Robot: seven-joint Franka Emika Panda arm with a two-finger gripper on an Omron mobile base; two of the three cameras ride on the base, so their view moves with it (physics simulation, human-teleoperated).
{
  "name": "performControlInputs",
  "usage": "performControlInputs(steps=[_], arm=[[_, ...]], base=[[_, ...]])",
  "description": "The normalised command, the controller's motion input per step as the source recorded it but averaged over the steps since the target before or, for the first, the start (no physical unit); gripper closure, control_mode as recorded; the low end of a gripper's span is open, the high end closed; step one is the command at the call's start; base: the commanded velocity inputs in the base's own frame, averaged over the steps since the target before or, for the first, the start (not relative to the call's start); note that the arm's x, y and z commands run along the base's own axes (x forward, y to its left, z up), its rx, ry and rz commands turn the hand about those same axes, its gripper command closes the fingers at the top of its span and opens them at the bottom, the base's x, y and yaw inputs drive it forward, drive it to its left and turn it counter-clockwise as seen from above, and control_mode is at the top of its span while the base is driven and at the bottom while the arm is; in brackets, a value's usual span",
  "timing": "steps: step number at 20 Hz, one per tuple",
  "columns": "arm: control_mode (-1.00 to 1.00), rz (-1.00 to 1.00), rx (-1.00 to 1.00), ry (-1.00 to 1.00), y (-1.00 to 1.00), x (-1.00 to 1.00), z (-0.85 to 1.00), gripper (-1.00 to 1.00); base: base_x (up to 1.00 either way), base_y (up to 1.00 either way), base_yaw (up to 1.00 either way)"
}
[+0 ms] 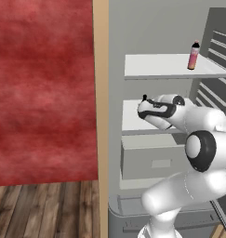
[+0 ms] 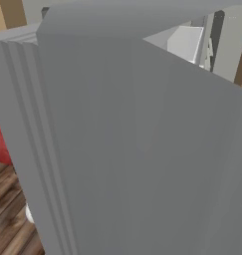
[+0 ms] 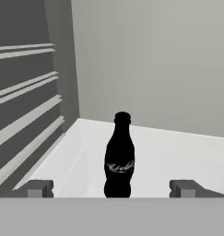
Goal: Open the fridge, grab two sodas, and place both sodas inside the bowl with ice on the dining counter.
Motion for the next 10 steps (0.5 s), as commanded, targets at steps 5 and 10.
performControlInputs(steps=[5, 10], arm=[[-1.00, 0.00, 0.00, 0.00, -0.02, 0.32, -0.18, -1.00], [-1.00, 0.00, 0.00, 0.00, -0.01, 0.25, -0.17, -1.00]], base=[[0.00, 0.00, 0.00], [0.00, 0.00, 0.00]])
